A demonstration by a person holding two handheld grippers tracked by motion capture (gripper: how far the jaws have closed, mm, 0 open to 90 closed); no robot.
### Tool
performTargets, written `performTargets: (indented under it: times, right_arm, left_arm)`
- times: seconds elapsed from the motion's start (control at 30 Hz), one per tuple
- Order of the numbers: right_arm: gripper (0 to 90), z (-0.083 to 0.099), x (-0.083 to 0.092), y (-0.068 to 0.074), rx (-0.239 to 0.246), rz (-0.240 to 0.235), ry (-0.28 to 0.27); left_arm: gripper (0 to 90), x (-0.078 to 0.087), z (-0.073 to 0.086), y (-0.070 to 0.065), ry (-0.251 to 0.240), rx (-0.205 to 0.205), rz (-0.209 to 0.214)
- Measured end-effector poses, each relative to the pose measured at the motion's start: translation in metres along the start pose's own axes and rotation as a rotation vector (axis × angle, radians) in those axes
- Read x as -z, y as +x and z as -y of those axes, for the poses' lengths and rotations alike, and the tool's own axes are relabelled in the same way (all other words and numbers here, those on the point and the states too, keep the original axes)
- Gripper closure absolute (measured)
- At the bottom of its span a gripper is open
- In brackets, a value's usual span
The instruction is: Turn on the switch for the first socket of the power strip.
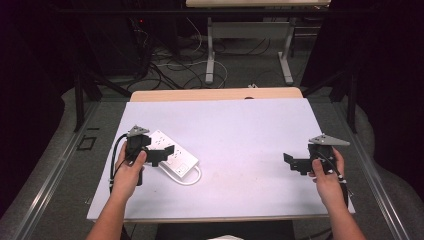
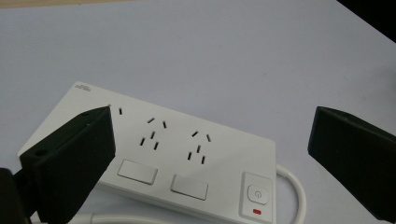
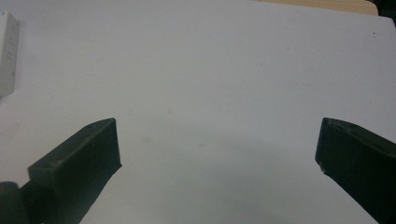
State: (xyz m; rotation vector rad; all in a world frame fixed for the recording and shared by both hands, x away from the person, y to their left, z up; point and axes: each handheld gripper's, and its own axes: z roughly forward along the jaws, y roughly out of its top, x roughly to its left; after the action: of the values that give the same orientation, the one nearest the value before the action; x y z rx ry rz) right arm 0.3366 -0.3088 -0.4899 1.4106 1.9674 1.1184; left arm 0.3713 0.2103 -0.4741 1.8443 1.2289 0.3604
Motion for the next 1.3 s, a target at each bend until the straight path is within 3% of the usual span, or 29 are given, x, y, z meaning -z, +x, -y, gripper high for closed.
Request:
performTargets:
  times: [0.5,1.3]
  right_arm:
    - [0.0,0.0,0.0,-0.003,-0.008,0.008,-0.01]
    - [0.0,0.004,0.002,-0.018,-0.045,0.038,-0.013]
  left_arm:
    - [0.8,0.035,-0.007,0.028,-0.058,0.019,-0.047]
    - [1.0,0.05,0.005,0.071,-0.106,0.097,-0.137]
